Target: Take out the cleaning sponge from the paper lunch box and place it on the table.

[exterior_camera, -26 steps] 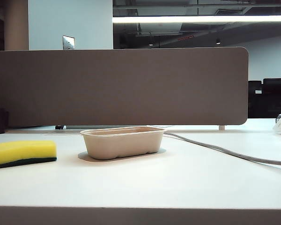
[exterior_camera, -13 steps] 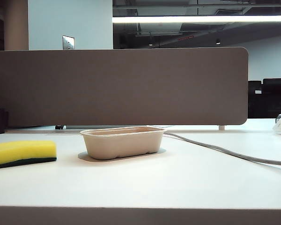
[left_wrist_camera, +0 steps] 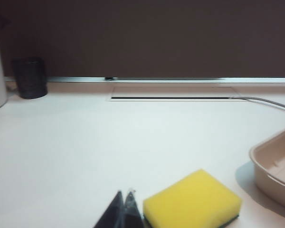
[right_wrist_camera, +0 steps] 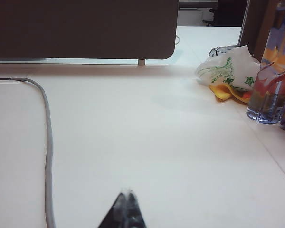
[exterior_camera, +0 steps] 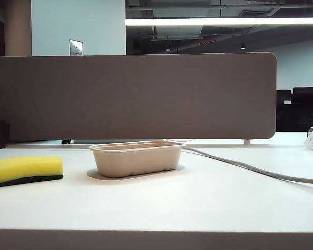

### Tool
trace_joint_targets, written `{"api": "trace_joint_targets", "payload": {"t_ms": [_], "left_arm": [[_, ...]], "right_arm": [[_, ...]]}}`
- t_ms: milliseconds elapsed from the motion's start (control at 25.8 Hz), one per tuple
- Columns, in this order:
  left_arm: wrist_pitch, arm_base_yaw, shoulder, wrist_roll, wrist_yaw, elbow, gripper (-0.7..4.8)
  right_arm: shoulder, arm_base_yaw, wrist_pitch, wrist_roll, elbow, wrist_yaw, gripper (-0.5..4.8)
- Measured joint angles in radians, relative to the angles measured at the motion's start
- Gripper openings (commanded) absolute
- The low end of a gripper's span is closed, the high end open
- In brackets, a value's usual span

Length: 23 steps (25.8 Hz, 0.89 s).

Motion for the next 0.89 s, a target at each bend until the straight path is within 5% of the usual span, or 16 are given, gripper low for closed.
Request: {"api": "trace_joint_targets", "payload": {"t_ms": [890], "left_arm": [[0.000,0.000,0.000,-0.014,0.003,0.000,-0.05]], "right_arm": [[0.000,0.000,0.000,0.000,0.000,0.000,-0.05]]}}
